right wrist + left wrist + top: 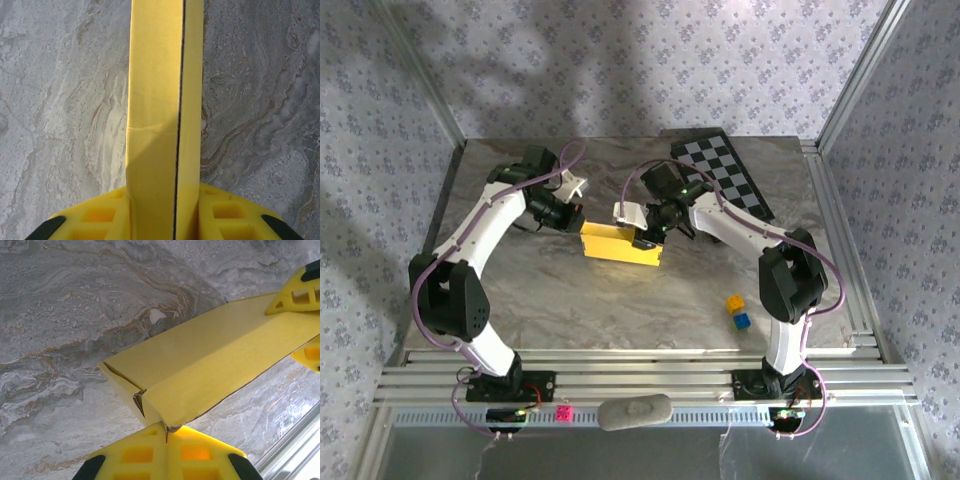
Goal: Fold the paper box
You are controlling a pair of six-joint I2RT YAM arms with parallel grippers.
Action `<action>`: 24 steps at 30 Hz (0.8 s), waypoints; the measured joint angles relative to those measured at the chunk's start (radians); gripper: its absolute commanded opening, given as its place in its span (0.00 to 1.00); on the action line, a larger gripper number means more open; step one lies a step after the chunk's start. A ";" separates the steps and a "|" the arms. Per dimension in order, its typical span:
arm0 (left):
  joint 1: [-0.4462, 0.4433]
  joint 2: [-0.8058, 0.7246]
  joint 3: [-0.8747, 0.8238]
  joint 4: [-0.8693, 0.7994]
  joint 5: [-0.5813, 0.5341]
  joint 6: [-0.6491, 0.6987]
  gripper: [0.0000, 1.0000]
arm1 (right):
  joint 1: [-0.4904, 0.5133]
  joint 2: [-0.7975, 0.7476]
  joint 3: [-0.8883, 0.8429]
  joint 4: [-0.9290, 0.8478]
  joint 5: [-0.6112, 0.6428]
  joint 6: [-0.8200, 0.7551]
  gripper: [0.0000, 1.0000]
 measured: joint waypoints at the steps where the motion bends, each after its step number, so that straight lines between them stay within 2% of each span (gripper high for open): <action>1: 0.001 0.000 0.000 0.000 0.003 -0.007 0.00 | 0.000 0.000 0.000 0.000 0.000 0.000 0.25; 24: 0.006 -0.040 -0.109 0.113 0.032 -0.104 0.00 | 0.000 0.000 0.000 -0.013 0.016 0.000 0.25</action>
